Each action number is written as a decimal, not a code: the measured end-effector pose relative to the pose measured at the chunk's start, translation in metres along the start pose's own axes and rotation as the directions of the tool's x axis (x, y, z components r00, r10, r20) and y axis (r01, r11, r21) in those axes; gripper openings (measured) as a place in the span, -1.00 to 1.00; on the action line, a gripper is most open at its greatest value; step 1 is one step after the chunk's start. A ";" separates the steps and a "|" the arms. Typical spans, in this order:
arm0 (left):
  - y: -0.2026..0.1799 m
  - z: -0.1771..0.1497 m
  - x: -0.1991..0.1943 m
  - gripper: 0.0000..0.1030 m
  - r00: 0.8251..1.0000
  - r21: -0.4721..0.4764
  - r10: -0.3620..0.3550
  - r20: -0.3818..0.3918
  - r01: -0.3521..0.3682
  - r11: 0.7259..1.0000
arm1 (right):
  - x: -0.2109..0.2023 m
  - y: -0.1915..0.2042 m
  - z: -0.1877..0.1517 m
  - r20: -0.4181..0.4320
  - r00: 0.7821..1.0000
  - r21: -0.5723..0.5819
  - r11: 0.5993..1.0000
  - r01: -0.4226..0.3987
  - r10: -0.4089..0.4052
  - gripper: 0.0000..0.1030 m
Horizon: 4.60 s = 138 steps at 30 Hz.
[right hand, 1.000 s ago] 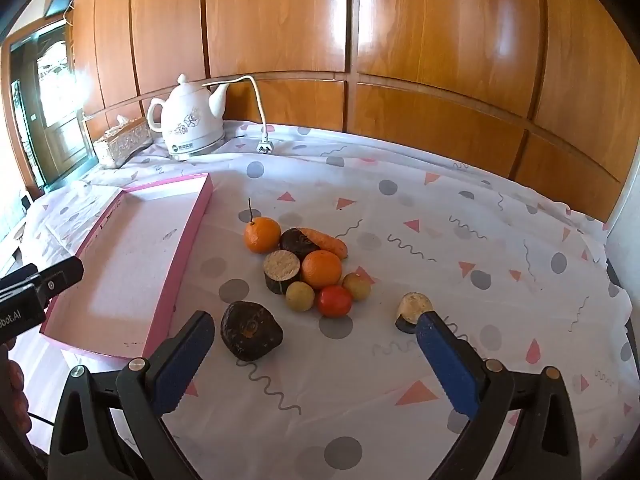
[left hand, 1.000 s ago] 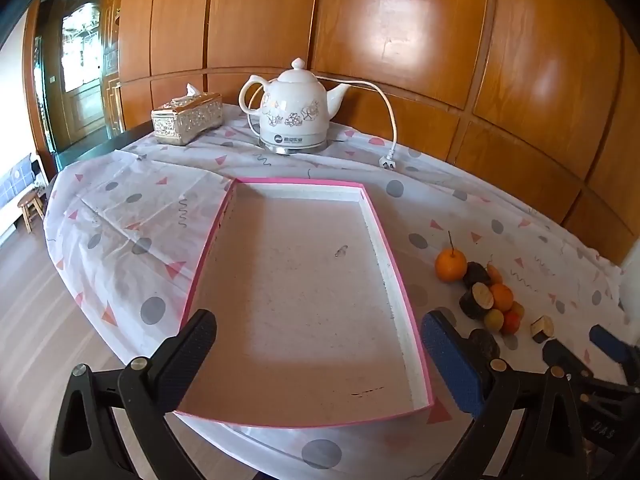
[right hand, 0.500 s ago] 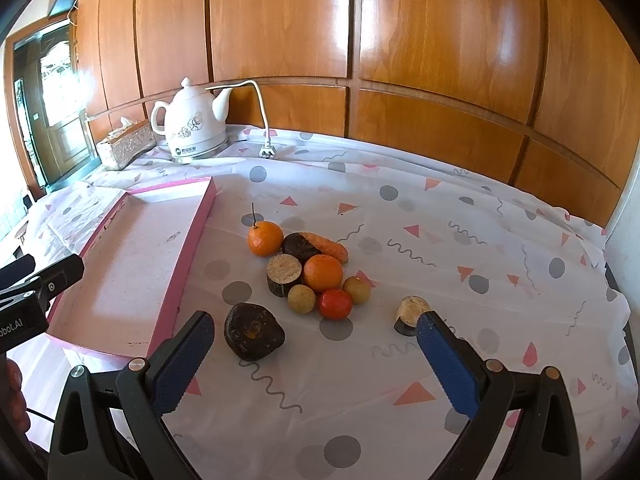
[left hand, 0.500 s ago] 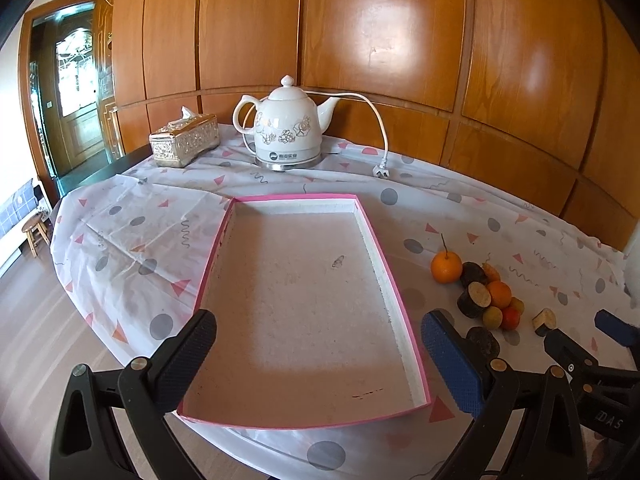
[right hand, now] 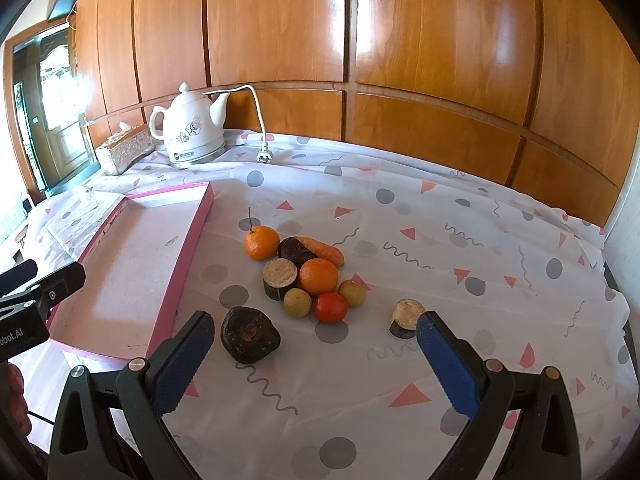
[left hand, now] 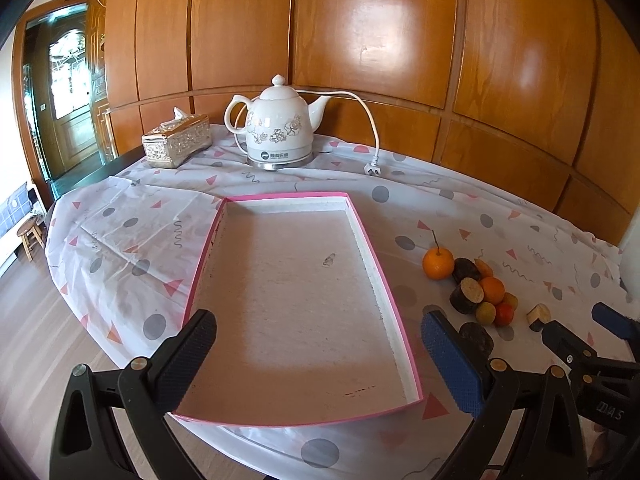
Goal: Organize fruits
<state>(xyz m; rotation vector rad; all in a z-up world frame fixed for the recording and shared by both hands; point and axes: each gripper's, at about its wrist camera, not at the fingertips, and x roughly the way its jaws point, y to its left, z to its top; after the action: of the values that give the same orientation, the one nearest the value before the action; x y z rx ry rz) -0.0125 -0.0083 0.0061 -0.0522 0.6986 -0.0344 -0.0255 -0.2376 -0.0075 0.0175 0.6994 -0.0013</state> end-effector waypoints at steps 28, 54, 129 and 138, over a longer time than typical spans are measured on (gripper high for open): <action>-0.012 0.000 -0.004 0.99 1.000 0.036 -0.014 0.005 0.014 0.999 | -0.006 -0.007 0.003 0.026 1.000 -0.003 1.000 0.006 -0.006 0.99; -0.046 -0.009 0.021 0.99 0.985 0.170 -0.132 -0.112 0.150 0.974 | 0.021 -0.187 0.042 -0.086 0.959 0.056 0.960 0.274 -0.269 0.99; 0.051 0.041 0.128 0.19 0.962 -0.087 0.113 -0.248 -0.138 0.987 | 0.051 -0.280 0.017 -0.291 0.943 0.405 0.873 0.273 -0.160 0.80; 0.061 0.035 0.119 0.29 0.962 -0.133 0.123 -0.243 -0.159 0.978 | 0.066 -0.247 0.021 -0.287 0.951 0.283 0.938 0.198 -0.114 0.73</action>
<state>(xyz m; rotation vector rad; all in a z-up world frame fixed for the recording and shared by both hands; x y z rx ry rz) 0.1022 0.0476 -0.0472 -0.1460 0.9383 0.1525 0.0366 -0.4841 -0.0374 0.2674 0.9639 -0.2685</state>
